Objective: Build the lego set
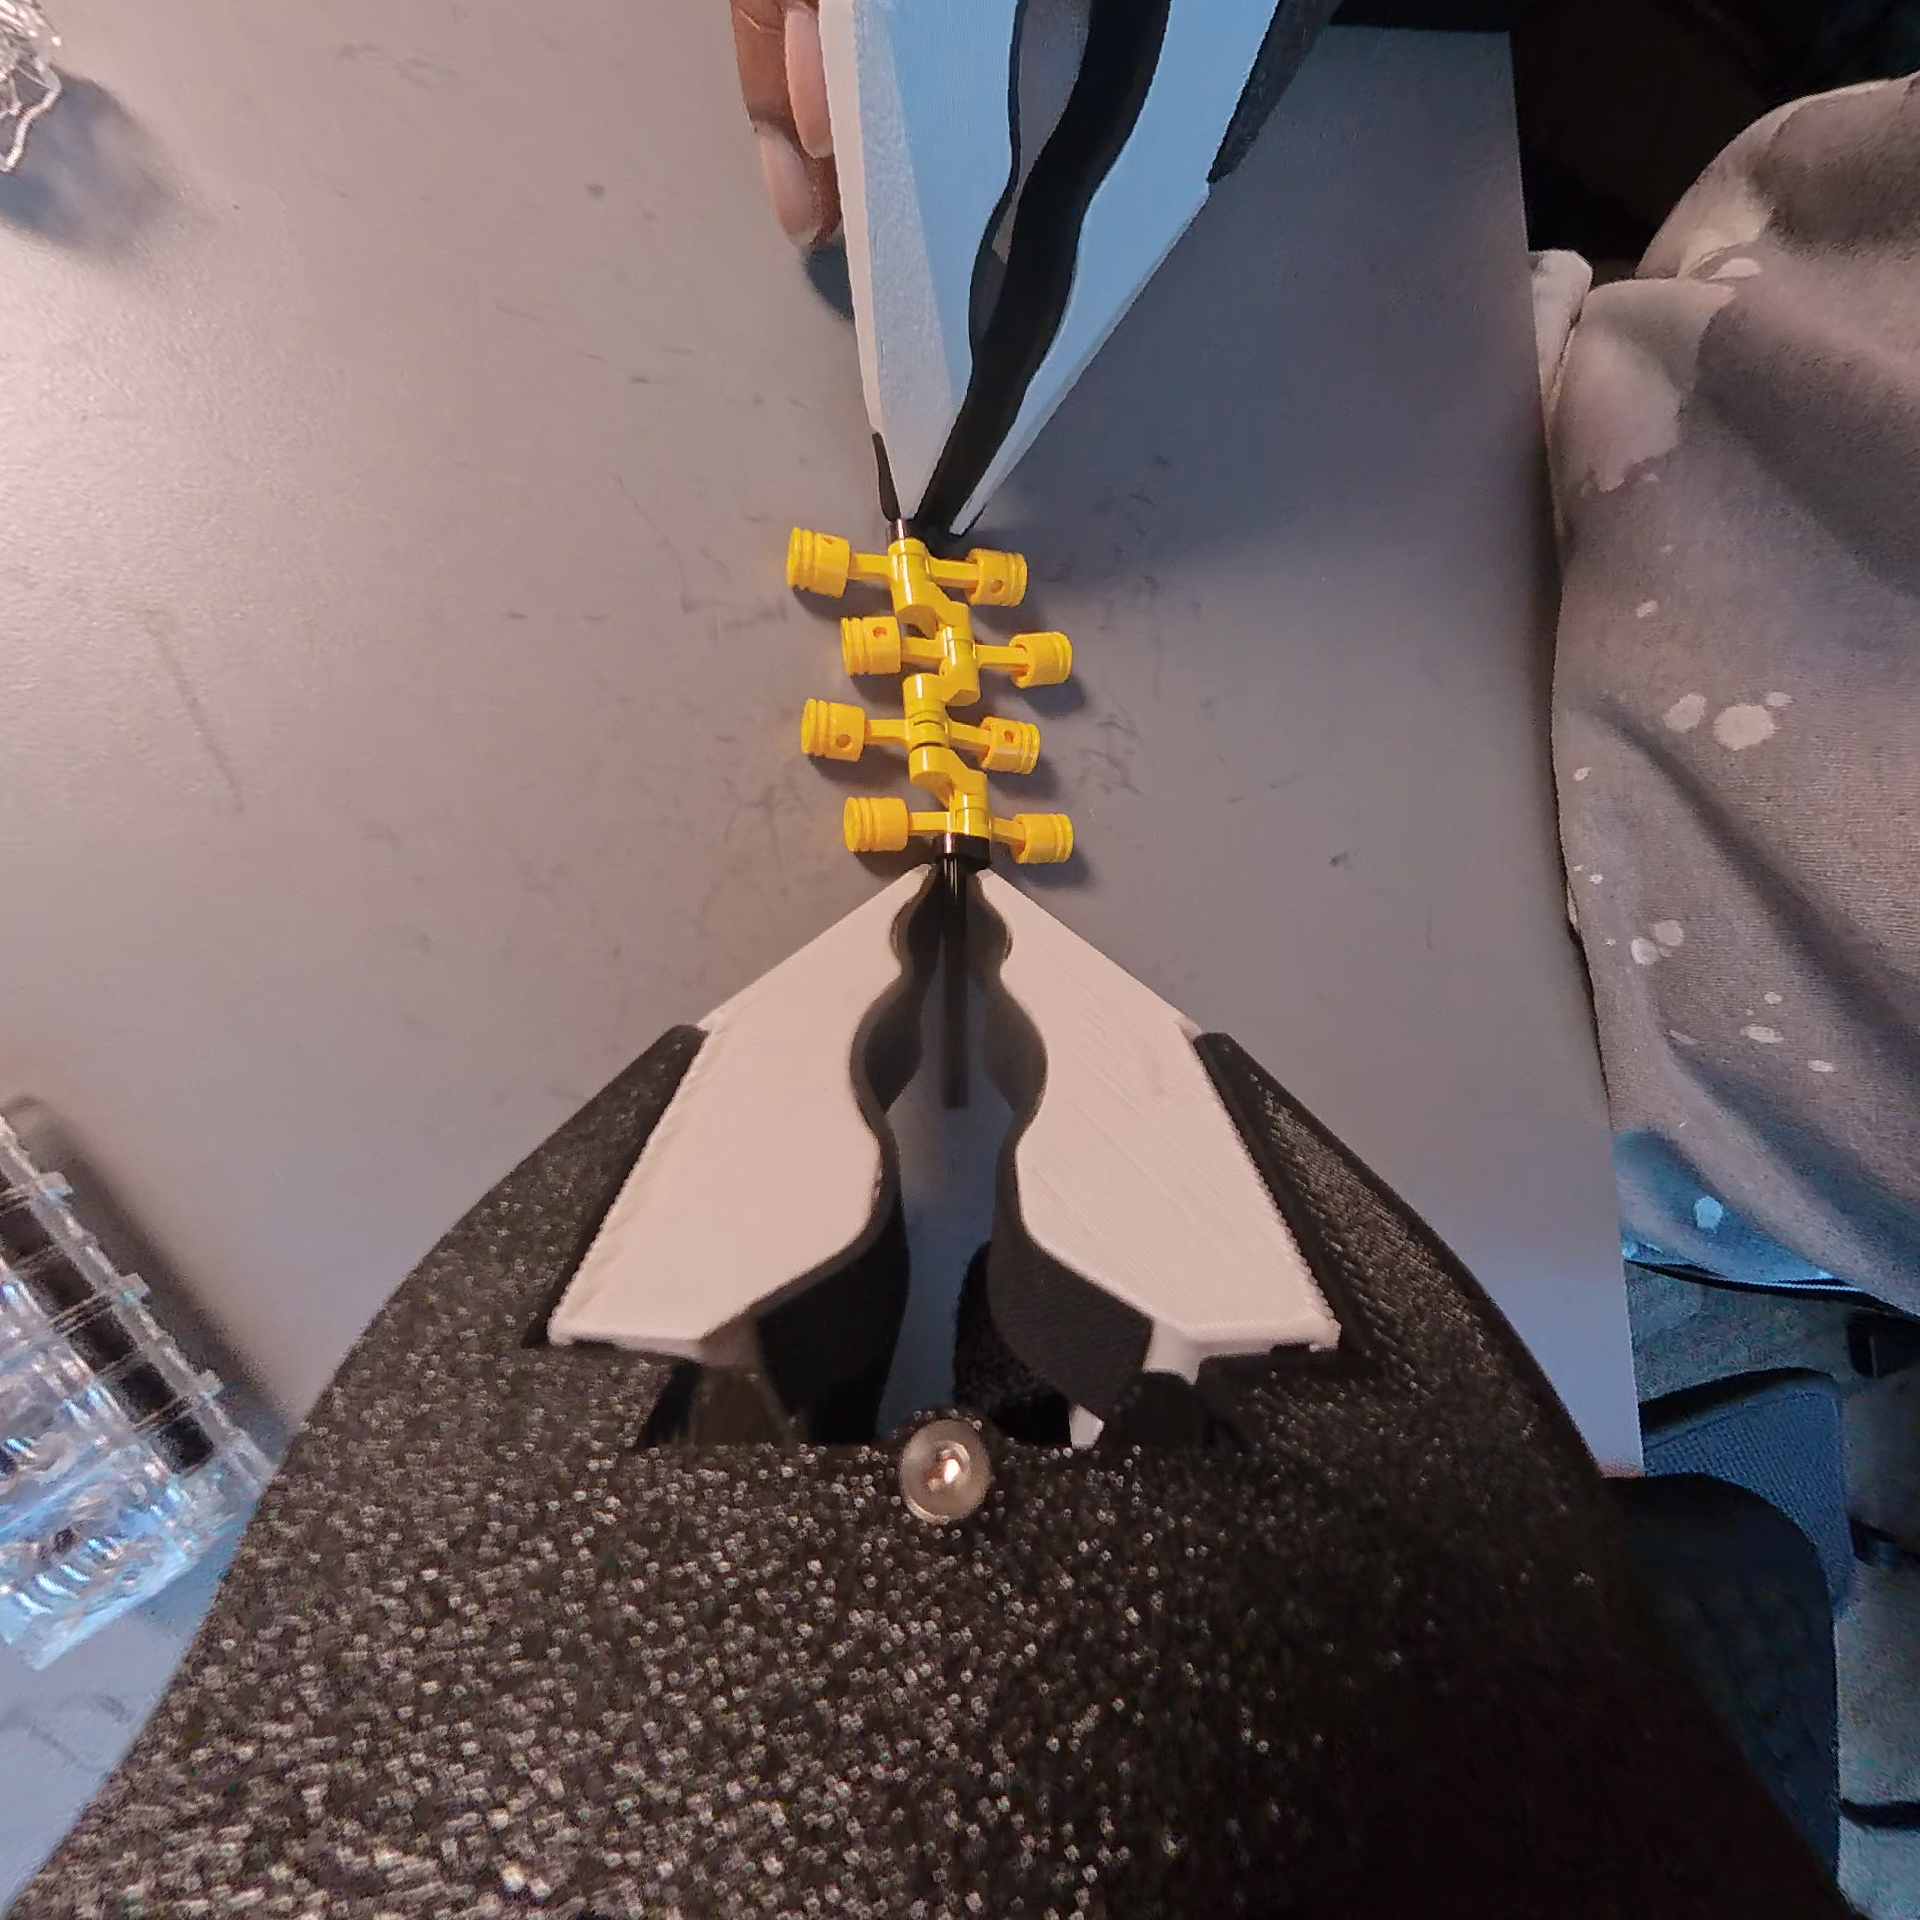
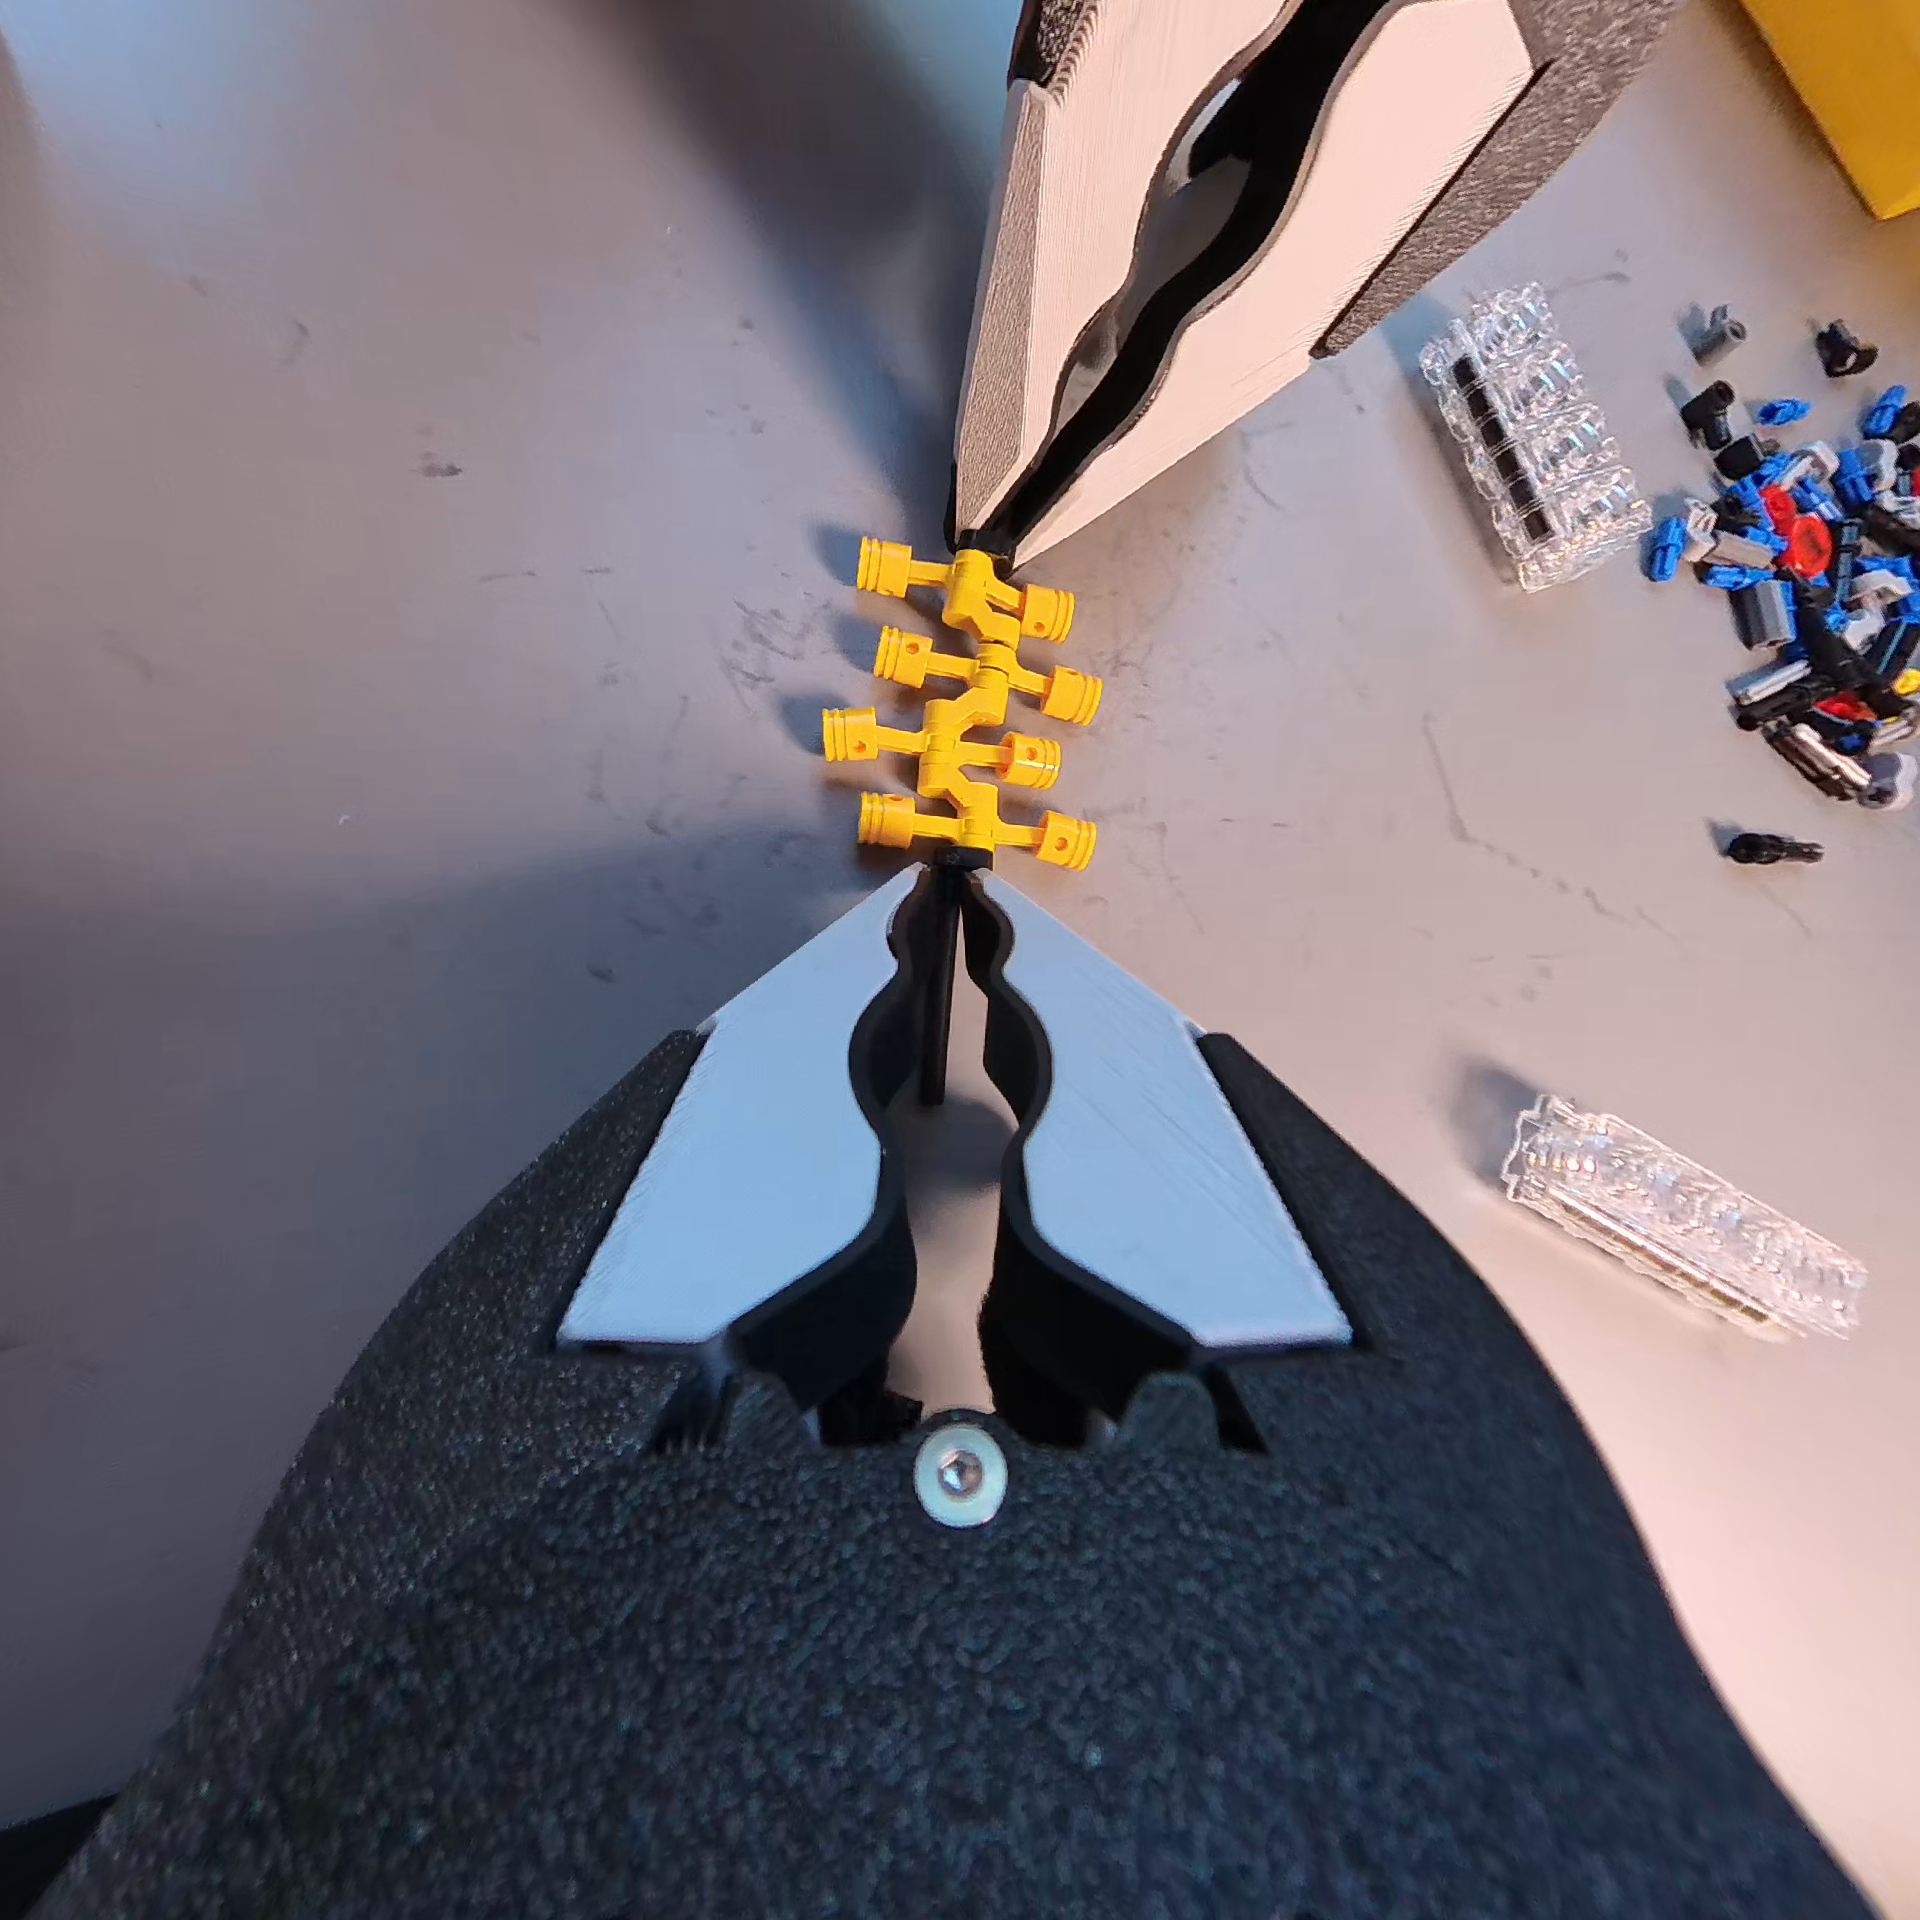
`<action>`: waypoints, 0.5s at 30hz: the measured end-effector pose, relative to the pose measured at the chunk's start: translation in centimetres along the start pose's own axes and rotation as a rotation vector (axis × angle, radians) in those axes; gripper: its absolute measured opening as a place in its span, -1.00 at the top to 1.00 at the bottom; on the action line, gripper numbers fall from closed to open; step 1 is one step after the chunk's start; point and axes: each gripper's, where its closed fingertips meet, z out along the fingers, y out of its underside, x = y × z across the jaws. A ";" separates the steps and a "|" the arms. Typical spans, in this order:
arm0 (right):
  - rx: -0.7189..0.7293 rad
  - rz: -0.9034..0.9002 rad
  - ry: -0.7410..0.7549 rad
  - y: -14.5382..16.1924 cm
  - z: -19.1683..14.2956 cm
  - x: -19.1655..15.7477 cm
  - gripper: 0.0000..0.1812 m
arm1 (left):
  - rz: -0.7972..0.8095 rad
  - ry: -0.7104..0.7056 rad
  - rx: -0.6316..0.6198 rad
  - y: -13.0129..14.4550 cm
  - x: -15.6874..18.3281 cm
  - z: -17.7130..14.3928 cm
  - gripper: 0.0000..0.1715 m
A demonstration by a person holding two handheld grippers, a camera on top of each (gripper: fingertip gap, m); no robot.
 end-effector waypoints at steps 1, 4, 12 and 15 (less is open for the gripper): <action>0.006 0.008 -0.001 -0.1 0.0 -0.1 0.98 | -0.006 0.000 0.013 0.0 0.0 0.0 0.99; 0.022 0.025 -0.006 -0.2 0.1 -0.2 0.99 | -0.023 0.014 0.041 -0.1 0.0 0.0 0.99; 0.035 0.006 -0.025 -0.3 0.1 -0.2 0.99 | 0.030 0.061 0.032 -0.1 0.2 0.1 1.00; 0.030 0.002 -0.023 -0.3 0.1 -0.2 0.99 | 0.029 0.079 0.019 -0.1 0.2 0.1 1.00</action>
